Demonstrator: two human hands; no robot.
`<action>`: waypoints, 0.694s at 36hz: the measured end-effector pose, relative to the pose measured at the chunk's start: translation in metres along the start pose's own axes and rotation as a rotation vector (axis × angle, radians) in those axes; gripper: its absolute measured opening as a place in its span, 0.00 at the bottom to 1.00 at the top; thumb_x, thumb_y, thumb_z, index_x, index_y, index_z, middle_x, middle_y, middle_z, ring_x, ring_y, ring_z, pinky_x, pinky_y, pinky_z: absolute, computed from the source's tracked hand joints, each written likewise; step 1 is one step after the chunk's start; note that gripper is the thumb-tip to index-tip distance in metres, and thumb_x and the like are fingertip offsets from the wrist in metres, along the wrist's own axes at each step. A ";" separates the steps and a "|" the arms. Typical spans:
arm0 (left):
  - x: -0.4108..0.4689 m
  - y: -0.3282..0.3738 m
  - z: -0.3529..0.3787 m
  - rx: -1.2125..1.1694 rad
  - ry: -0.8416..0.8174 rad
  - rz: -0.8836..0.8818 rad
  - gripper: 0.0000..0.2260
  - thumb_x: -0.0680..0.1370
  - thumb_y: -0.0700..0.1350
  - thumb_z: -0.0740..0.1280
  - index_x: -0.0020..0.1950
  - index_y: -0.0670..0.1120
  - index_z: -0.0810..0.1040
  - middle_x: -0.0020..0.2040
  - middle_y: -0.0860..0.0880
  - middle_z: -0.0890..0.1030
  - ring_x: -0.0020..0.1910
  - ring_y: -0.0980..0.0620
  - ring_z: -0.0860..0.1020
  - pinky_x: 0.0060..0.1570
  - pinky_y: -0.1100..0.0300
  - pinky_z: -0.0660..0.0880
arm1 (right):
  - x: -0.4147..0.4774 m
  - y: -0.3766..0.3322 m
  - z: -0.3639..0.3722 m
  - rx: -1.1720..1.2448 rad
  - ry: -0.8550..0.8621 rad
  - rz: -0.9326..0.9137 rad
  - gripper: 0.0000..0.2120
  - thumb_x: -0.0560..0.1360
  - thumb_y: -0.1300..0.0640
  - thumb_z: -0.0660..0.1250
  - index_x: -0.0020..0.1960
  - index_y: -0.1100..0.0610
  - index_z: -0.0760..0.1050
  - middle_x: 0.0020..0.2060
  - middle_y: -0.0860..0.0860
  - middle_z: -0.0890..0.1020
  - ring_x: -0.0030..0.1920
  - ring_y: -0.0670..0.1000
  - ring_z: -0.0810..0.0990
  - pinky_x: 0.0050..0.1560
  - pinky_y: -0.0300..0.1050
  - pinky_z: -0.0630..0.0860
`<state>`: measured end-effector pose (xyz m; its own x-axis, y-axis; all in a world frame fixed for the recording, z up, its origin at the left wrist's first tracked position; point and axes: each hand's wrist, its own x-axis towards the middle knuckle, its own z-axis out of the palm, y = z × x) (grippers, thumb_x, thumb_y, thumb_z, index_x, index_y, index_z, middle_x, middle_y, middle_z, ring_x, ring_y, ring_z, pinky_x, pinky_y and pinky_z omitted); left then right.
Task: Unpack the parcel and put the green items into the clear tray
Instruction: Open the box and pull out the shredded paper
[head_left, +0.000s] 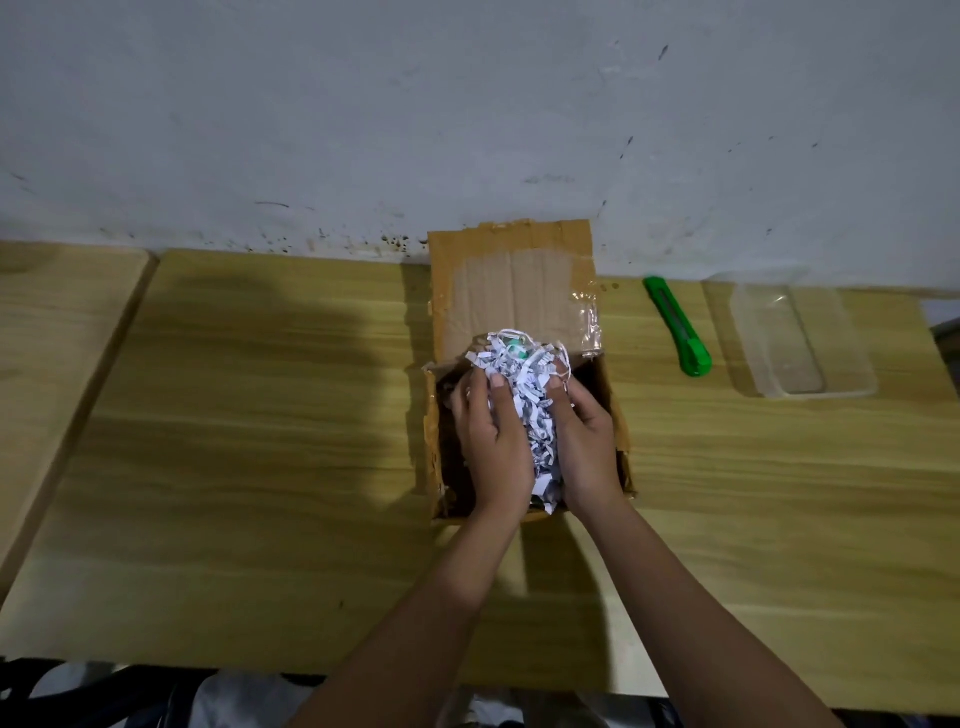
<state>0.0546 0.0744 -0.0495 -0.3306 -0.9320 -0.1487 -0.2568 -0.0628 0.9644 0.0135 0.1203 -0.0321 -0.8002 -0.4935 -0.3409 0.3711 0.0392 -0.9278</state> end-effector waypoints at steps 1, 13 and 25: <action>0.000 0.000 -0.001 -0.005 0.002 0.008 0.16 0.81 0.46 0.56 0.66 0.41 0.71 0.65 0.44 0.70 0.63 0.50 0.71 0.51 0.85 0.62 | -0.001 0.000 0.001 0.004 0.002 -0.008 0.10 0.79 0.58 0.59 0.49 0.52 0.80 0.49 0.54 0.84 0.53 0.57 0.82 0.56 0.53 0.77; -0.004 0.007 -0.011 -0.010 -0.029 0.125 0.16 0.81 0.46 0.56 0.64 0.39 0.72 0.65 0.42 0.69 0.64 0.49 0.70 0.52 0.84 0.62 | -0.011 -0.002 0.005 0.045 0.032 -0.062 0.11 0.79 0.58 0.58 0.54 0.54 0.79 0.44 0.47 0.85 0.46 0.47 0.84 0.46 0.39 0.79; -0.012 0.039 -0.018 -0.098 -0.055 0.242 0.18 0.80 0.50 0.55 0.63 0.40 0.73 0.64 0.41 0.70 0.62 0.47 0.72 0.55 0.71 0.68 | -0.030 -0.030 0.010 0.095 0.112 -0.167 0.11 0.79 0.59 0.58 0.56 0.57 0.78 0.48 0.53 0.83 0.49 0.50 0.82 0.50 0.42 0.79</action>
<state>0.0651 0.0770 -0.0065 -0.4210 -0.9036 0.0793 -0.0760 0.1222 0.9896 0.0313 0.1257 0.0071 -0.8997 -0.3860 -0.2037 0.2678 -0.1196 -0.9560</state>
